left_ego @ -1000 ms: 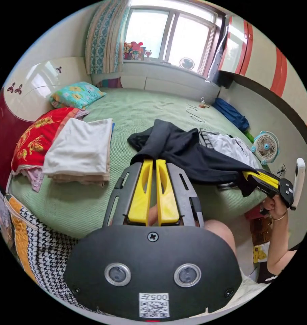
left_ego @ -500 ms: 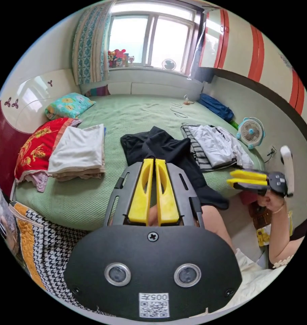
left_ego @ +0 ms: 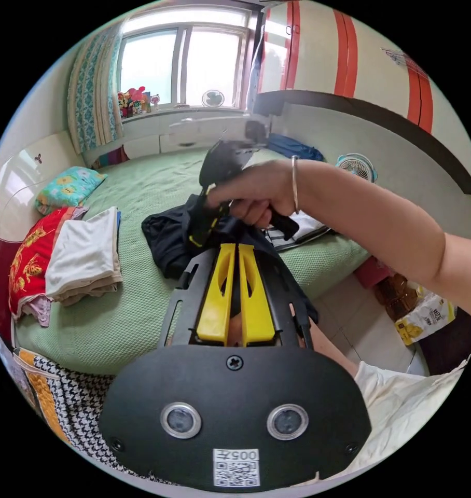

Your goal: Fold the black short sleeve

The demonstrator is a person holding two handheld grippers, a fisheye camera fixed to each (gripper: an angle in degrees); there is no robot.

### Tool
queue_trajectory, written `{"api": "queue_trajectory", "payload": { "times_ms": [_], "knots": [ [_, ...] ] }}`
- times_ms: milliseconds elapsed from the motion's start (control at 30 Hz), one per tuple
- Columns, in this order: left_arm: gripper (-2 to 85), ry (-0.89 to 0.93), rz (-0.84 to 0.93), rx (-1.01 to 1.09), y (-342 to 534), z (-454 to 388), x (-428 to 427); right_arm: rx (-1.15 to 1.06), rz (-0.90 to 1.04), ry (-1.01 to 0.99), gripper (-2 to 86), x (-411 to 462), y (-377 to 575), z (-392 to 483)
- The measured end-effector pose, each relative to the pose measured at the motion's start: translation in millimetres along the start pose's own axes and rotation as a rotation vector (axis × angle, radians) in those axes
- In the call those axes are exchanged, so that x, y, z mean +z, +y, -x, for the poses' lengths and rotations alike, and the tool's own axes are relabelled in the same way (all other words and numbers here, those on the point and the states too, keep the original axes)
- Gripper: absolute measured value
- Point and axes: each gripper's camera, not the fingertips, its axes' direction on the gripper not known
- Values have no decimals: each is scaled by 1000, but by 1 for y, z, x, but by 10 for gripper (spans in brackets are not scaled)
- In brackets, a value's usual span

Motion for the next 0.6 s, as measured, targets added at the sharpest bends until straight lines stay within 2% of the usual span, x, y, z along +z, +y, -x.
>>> {"api": "queue_trajectory", "payload": {
  "times_ms": [100,167,233,333,433,500,533,600],
  "knots": [
    [22,-19,48,-32,-1,7,7,27,-117,69,-13,-18,13,-5],
    [43,-37,65,-59,-1,16,10,92,-180,190,-15,-35,30,-18],
    [65,-64,85,-103,-1,29,17,215,-220,395,-16,-57,58,-49],
    [86,-60,150,-184,-2,57,37,452,-209,544,-15,-81,100,-112],
    [107,-41,172,-261,-4,82,56,700,-215,640,-6,-93,141,-174],
    [110,-58,201,-282,-9,93,69,819,-119,695,20,-87,155,-202],
    [111,-61,205,-284,-10,95,72,864,-66,694,53,-82,161,-210],
    [112,-54,215,-285,-14,100,84,832,-123,645,65,-81,164,-197]
  ]
}}
